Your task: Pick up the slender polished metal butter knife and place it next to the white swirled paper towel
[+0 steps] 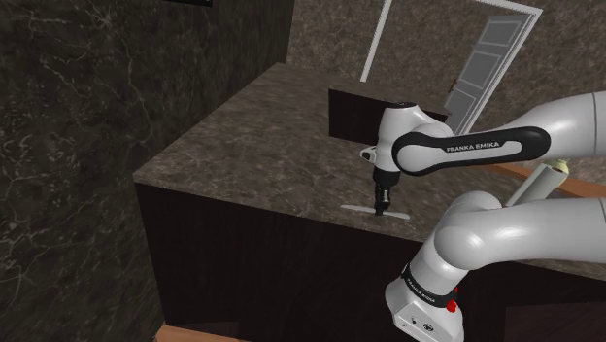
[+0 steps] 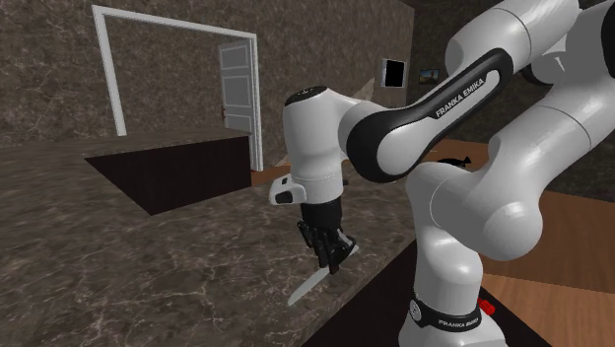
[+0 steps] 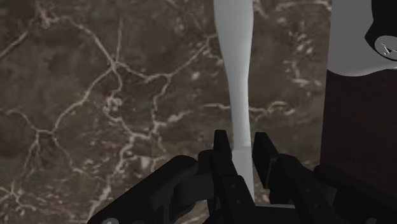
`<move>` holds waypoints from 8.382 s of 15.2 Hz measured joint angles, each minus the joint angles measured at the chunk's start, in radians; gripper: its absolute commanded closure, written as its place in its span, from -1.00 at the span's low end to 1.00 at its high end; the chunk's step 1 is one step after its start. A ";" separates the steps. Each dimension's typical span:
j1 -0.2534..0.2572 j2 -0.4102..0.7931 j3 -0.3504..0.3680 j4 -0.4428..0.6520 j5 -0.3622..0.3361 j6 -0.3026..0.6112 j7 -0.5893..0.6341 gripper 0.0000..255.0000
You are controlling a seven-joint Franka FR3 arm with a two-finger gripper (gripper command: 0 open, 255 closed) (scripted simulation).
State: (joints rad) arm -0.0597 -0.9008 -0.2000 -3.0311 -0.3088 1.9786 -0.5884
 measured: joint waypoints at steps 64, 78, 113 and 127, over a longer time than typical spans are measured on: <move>0.012 -0.144 0.012 0.682 0.002 -0.813 -0.204 1.00; -0.048 -0.397 -0.221 0.708 -0.345 -0.988 -0.522 1.00; 0.198 -0.350 -0.789 1.655 -1.218 -0.930 -1.536 1.00; 0.199 -0.422 -0.865 1.645 -1.281 -0.845 -1.568 1.00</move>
State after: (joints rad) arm 0.1397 -1.3228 -1.0653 -1.3862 -1.5895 1.1337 -2.1567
